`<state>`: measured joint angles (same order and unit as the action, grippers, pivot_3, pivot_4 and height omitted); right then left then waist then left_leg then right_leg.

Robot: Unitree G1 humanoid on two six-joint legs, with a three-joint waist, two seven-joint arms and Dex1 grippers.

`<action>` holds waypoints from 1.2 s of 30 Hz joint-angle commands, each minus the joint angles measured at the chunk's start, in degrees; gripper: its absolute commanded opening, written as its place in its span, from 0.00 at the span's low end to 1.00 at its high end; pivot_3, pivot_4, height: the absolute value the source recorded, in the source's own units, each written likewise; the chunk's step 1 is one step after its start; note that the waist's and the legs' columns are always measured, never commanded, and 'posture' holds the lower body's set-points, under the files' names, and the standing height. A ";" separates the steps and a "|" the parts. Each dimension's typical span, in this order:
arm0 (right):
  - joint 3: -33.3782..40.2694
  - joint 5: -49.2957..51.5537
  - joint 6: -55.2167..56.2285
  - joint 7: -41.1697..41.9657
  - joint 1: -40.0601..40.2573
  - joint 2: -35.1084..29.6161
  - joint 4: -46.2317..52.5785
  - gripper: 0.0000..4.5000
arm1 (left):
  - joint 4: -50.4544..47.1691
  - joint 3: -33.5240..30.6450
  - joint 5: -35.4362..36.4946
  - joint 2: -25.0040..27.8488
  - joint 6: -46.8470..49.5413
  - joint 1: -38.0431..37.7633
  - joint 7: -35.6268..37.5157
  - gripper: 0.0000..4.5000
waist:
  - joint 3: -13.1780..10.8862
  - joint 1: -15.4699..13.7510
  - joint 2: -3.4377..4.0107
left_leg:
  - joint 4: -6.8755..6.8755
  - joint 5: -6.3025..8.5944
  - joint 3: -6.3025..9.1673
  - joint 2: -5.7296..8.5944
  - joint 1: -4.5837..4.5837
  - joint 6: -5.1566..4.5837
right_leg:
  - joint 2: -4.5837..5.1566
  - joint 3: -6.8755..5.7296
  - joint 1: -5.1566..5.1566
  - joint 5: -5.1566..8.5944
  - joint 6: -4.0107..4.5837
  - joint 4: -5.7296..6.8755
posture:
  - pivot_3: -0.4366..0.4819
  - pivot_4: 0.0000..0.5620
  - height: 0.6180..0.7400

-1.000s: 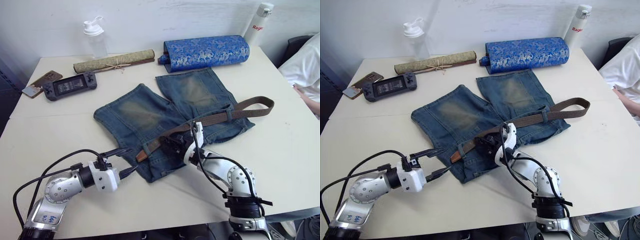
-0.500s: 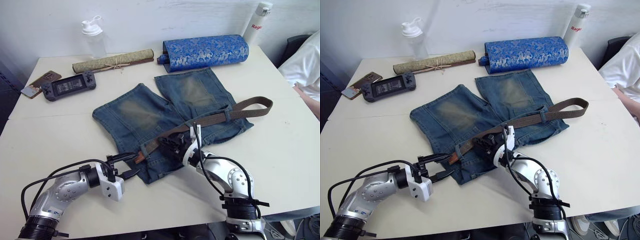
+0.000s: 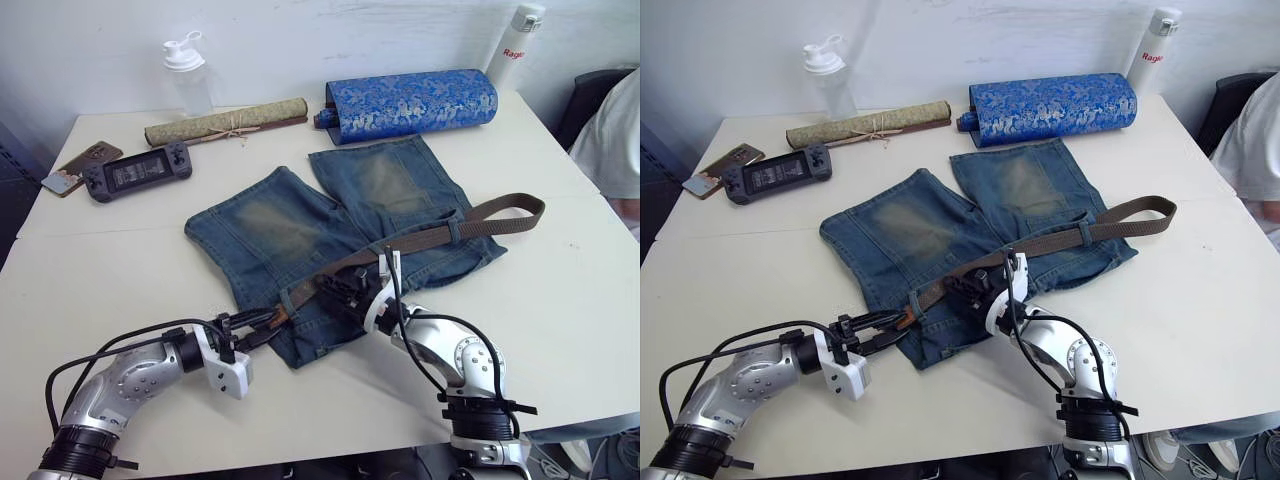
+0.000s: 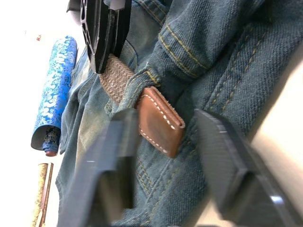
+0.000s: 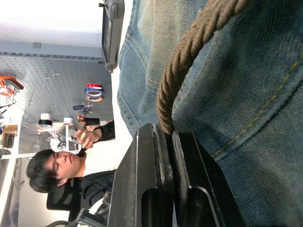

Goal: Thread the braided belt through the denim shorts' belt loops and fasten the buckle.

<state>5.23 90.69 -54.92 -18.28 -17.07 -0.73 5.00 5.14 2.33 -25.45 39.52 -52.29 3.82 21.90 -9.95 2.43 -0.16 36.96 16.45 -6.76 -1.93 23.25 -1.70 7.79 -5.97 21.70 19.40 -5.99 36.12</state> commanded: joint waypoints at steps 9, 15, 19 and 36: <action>-1.10 2.25 -0.20 -3.03 0.75 0.70 1.45 0.00 | -0.55 0.54 -0.53 1.54 0.39 -1.19 -1.83 0.01 | 0.00 0.11 0.00 | 0.00 0.00 0.00 0.00 -0.01 0.00 | 0.00 -0.02 0.00 0.00 0.00 0.18 | 0.48 0.27 0.82; -0.07 5.21 1.06 -5.73 2.12 -0.60 6.11 0.44 | -0.39 1.00 -0.66 1.64 0.49 -1.41 -2.38 0.00 | -0.02 0.06 0.03 | 0.00 0.00 0.00 0.00 0.00 0.00 | 0.01 -0.01 0.01 0.00 0.00 0.18 | 0.48 0.27 0.82; 1.84 11.23 2.63 -9.44 3.89 -5.29 12.11 0.84 | -0.65 1.31 -0.91 1.61 0.87 -1.46 -2.70 0.00 | -0.04 -0.15 0.06 | 0.01 0.01 0.00 0.00 0.01 0.00 | 0.02 0.00 0.01 0.00 0.00 0.19 | 0.48 0.27 0.82; -0.38 -23.74 4.47 16.72 7.96 -42.59 27.55 0.19 | 0.94 3.10 -0.70 1.37 0.84 -0.34 -3.63 0.00 | -0.10 -0.91 0.16 | 0.08 0.07 -0.09 0.04 -0.03 -0.07 | 0.08 -0.06 -0.03 0.00 -0.02 -0.12 | 0.48 0.27 0.82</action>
<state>6.94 72.56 -52.28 -4.55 -9.13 -42.78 29.63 5.18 3.99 -25.84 40.66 -51.52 4.17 18.07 -10.05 1.51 0.00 37.04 16.52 -6.84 -1.89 23.21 -1.76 7.88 -6.05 21.67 19.40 -6.00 36.00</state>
